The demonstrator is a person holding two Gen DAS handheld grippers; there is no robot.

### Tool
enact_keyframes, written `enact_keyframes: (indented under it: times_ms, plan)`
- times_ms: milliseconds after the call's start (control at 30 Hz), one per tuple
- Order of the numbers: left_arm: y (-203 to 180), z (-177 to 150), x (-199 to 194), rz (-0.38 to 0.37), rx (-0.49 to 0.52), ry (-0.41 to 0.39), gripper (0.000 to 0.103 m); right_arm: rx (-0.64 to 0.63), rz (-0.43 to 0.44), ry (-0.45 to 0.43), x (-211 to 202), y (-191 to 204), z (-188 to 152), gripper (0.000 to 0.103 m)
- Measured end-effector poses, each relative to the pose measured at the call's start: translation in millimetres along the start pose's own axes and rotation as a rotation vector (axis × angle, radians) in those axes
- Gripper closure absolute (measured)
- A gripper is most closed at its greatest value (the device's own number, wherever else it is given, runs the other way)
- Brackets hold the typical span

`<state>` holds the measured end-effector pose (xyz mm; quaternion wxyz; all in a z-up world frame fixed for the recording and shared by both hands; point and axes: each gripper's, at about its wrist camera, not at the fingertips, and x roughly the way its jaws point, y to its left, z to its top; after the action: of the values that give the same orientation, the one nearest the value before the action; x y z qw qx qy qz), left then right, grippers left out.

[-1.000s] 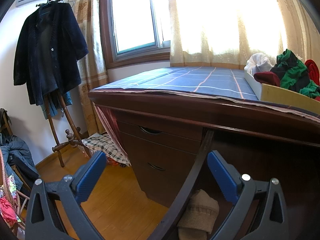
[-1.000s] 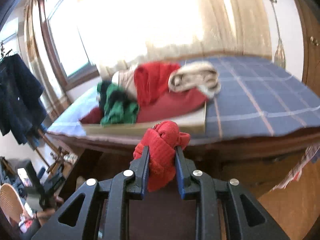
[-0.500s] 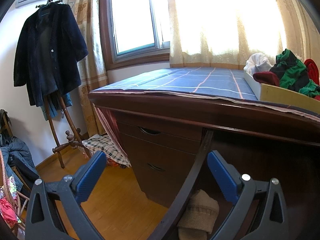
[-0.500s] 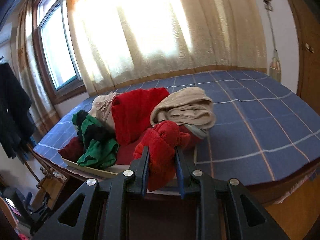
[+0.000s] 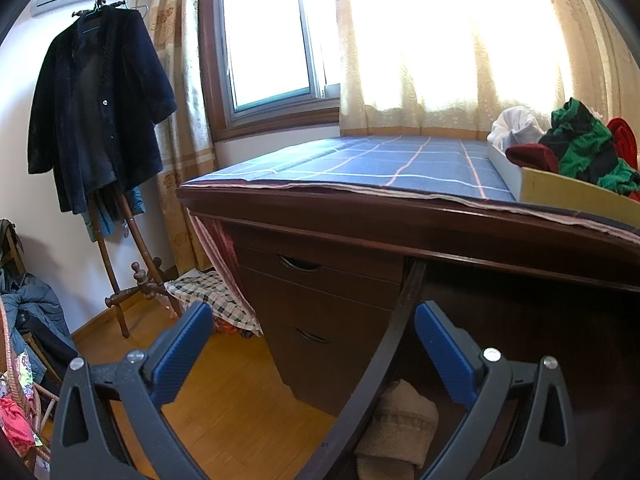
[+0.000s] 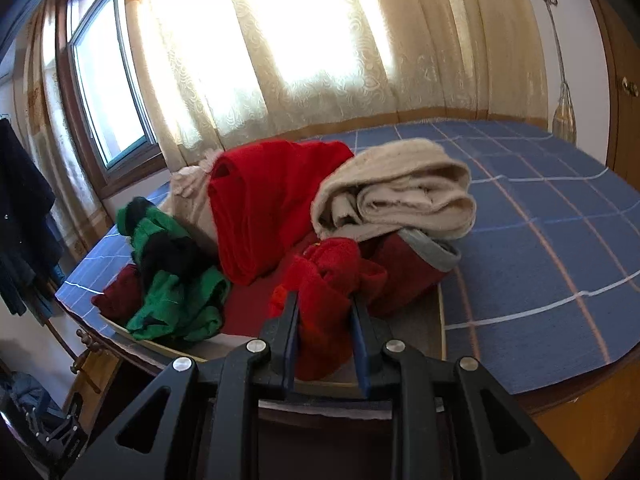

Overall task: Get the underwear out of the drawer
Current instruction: 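Open the right gripper to drop the red underwear in the tray, then move the right tool down into the drawer toward the beige sock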

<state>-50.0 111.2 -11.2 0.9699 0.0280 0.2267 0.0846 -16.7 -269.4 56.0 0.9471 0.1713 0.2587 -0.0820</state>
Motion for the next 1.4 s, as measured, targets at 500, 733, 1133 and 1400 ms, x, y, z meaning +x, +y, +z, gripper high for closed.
enact_keyframes:
  times_ms: [500,733,1133,1400]
  plan:
    - [-0.3,-0.1,-0.2,0.001,0.0,-0.002,0.0,-0.106,-0.009,-0.069,-4.1,11.3,-10.4,0.052]
    - [-0.4,0.8,-0.2,0.0,0.003,-0.002,0.0,-0.079,-0.012,-0.101,-22.9,13.8,-20.3,0.03]
    - [-0.8,1.0,-0.4,0.001,0.003,-0.002,0.0,-0.047,0.025,-0.161,-72.2,21.9,-55.0,0.03]
    - [-0.7,1.5,-0.4,-0.002,0.005,-0.003,0.0,-0.047,0.095,-0.027,-50.6,37.9,-92.6,0.03]
